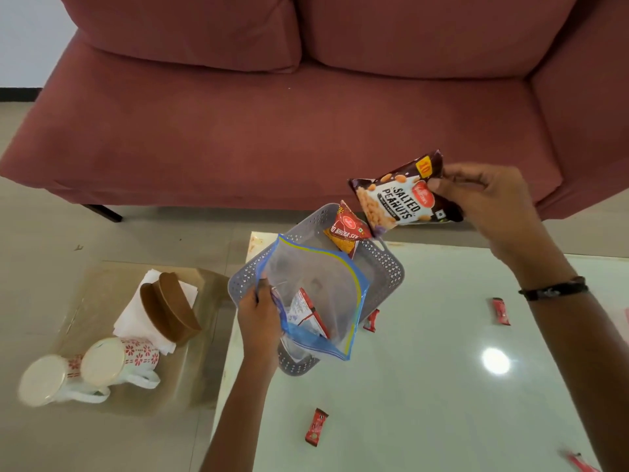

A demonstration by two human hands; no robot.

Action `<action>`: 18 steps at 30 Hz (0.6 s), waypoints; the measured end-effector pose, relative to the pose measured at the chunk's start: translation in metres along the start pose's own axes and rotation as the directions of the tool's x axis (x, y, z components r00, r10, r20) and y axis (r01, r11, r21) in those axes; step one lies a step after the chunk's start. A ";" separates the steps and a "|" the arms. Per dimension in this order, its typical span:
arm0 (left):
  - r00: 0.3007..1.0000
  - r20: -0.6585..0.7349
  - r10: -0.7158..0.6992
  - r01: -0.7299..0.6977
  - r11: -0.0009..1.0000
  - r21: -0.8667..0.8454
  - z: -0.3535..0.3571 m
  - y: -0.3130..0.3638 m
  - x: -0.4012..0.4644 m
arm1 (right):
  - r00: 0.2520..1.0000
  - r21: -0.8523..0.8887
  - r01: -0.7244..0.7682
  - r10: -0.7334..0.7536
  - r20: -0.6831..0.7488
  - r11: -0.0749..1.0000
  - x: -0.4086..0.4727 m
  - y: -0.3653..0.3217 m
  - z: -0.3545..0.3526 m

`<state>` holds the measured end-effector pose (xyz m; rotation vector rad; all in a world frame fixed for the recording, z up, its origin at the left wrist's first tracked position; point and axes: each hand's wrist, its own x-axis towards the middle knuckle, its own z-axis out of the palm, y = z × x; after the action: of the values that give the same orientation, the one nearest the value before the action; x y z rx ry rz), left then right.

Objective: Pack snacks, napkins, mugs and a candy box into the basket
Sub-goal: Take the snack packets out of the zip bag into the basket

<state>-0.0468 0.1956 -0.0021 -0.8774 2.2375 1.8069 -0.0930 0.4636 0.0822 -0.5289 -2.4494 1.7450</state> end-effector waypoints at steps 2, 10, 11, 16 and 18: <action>1.000 0.004 -0.009 0.009 1.000 -0.019 -0.001 -0.004 0.001 | 0.997 -0.198 0.021 -0.036 -0.074 0.980 0.014 0.025 0.003; 1.000 0.006 -0.021 0.021 0.999 -0.041 0.002 -0.014 0.004 | 0.978 -0.601 -0.071 0.173 0.114 0.796 0.043 0.141 0.077; 1.000 0.002 -0.016 0.016 0.999 -0.039 0.002 -0.016 0.006 | 0.973 -0.609 -0.090 0.199 0.115 0.788 0.046 0.152 0.084; 1.000 0.000 -0.025 0.025 0.999 -0.025 0.003 -0.019 0.008 | 0.971 -0.625 -0.166 0.236 0.031 0.763 0.055 0.176 0.098; 0.999 0.003 -0.037 0.037 0.999 -0.032 0.003 -0.019 0.007 | 0.972 -0.604 -0.193 0.234 -0.011 0.773 0.049 0.174 0.100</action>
<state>-0.0431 0.1935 -0.0225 -0.9155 2.1818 1.8320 -0.1264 0.4399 -0.1208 -0.8401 -3.0888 0.9885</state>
